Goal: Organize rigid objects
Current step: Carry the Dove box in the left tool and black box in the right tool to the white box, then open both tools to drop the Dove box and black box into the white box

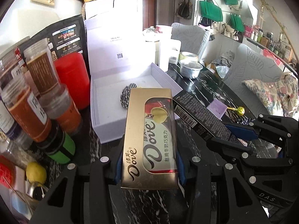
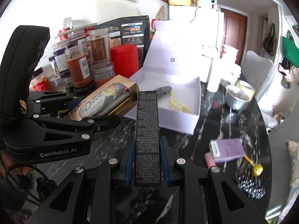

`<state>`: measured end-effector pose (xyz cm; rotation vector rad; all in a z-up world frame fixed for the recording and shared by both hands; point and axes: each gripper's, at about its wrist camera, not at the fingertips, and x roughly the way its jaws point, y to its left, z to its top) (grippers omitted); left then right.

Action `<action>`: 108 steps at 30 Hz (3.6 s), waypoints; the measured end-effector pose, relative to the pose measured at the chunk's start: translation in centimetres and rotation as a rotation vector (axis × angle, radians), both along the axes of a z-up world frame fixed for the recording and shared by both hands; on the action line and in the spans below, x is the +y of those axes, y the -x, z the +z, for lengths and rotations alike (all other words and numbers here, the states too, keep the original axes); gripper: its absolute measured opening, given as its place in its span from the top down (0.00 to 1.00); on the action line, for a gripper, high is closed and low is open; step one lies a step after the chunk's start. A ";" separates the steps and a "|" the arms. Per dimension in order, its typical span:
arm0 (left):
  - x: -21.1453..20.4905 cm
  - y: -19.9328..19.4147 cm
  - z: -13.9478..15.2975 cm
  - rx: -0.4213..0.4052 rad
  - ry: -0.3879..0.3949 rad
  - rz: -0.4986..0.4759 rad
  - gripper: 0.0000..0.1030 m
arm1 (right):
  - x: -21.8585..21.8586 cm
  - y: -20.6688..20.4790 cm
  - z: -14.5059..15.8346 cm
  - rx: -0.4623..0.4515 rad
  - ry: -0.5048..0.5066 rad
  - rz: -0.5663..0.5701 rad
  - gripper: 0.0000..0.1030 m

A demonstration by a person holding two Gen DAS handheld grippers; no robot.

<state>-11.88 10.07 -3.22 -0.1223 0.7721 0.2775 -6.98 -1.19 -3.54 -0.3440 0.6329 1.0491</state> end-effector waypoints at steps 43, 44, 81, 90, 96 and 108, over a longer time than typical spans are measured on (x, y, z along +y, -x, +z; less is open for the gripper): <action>7.9 -12.0 6.2 -0.124 -0.032 0.057 0.57 | 7.9 -11.0 6.1 -0.121 -0.075 -0.034 0.76; 8.2 -12.3 6.2 -0.123 -0.030 0.059 0.57 | 8.1 -11.3 6.1 -0.116 -0.078 -0.036 0.76; 13.4 -19.4 -2.6 0.101 0.101 0.093 0.57 | 13.7 -17.9 -0.4 0.029 0.021 -0.078 0.76; 13.9 -20.5 -4.9 0.179 0.080 0.115 0.57 | 14.6 -18.7 -1.9 0.061 0.077 -0.105 0.75; 14.6 -20.8 -6.5 0.245 0.132 0.127 0.57 | 14.7 -19.5 -2.8 0.088 0.130 -0.134 0.75; 13.9 -20.3 -5.3 0.236 0.082 0.150 0.12 | 13.4 -20.1 -2.2 0.111 0.125 -0.161 0.65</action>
